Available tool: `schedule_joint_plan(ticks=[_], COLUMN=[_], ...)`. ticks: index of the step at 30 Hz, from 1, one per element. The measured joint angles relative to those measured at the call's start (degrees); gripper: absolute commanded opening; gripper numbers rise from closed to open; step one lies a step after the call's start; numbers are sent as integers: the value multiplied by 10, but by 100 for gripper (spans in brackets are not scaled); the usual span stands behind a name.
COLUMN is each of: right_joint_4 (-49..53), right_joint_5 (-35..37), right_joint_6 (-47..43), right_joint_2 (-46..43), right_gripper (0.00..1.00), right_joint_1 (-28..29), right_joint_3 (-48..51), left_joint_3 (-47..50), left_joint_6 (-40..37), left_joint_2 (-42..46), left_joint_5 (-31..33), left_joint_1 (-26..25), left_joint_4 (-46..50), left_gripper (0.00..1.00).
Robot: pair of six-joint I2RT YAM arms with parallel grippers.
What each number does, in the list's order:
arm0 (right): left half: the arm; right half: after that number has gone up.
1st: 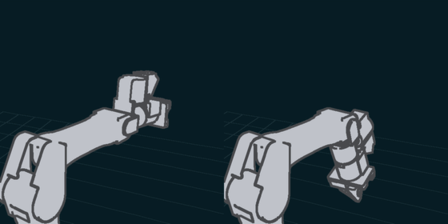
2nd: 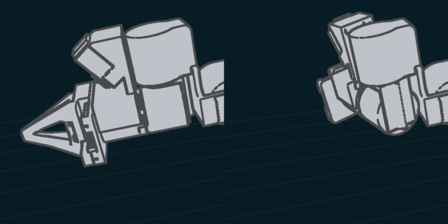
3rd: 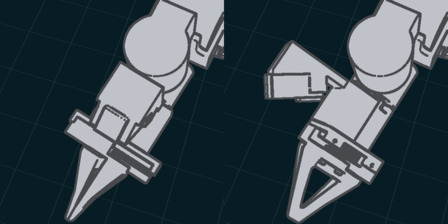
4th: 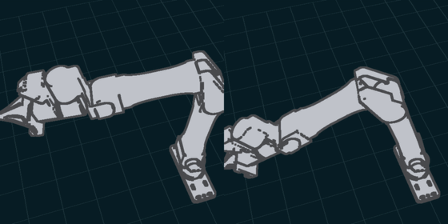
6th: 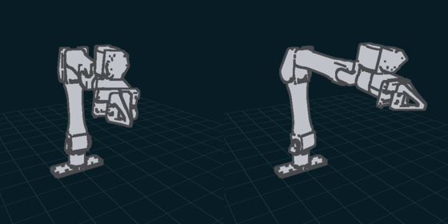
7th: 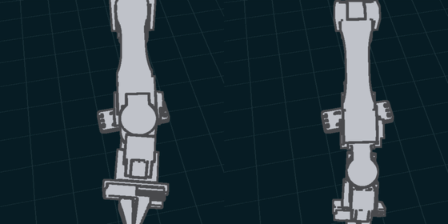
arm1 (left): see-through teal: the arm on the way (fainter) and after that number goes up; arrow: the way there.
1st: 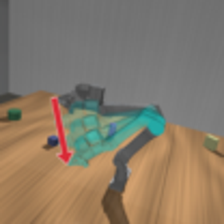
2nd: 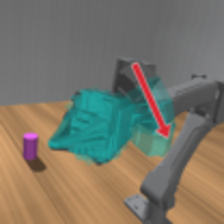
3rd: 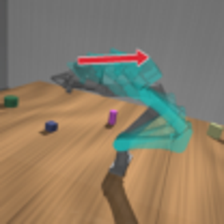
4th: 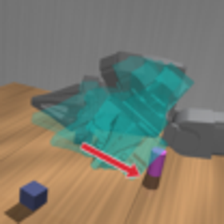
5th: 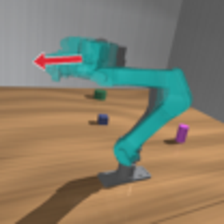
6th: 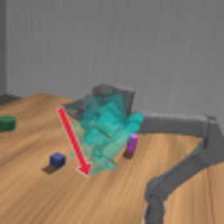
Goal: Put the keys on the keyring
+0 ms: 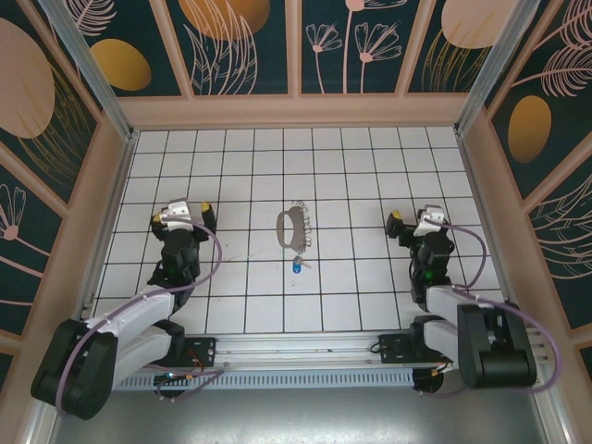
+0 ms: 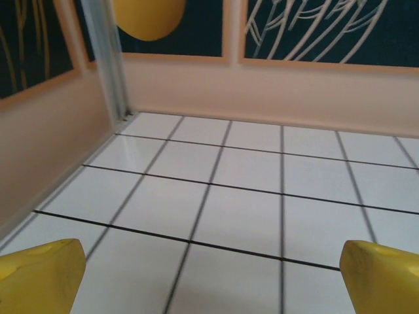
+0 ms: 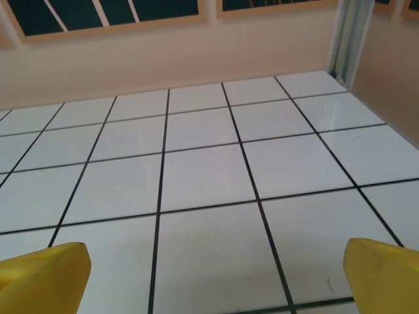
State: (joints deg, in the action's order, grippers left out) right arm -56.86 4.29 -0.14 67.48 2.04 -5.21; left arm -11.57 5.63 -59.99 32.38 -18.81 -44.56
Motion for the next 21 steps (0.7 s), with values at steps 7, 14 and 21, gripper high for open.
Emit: schedule_joint_plan(ticks=[7, 14, 21], right_joint_4=[-177, -197, -197], right_joint_5=[-19, -28, -6], right_joint_6=[9, 24, 24], right_joint_2=[171, 215, 216], right_gripper=[99, 99, 99], right_joint_1=[-35, -49, -38], right_joint_3=[-3, -37, -50], left_joint_3=[21, 26, -2], left_joint_6=[-52, -52, -38], left_joint_2=[-131, -240, -272], left_joint_5=[-54, -156, -212], left_joint_1=[66, 140, 166], left_joint_4=[-161, -285, -286], left_gripper=[99, 99, 99])
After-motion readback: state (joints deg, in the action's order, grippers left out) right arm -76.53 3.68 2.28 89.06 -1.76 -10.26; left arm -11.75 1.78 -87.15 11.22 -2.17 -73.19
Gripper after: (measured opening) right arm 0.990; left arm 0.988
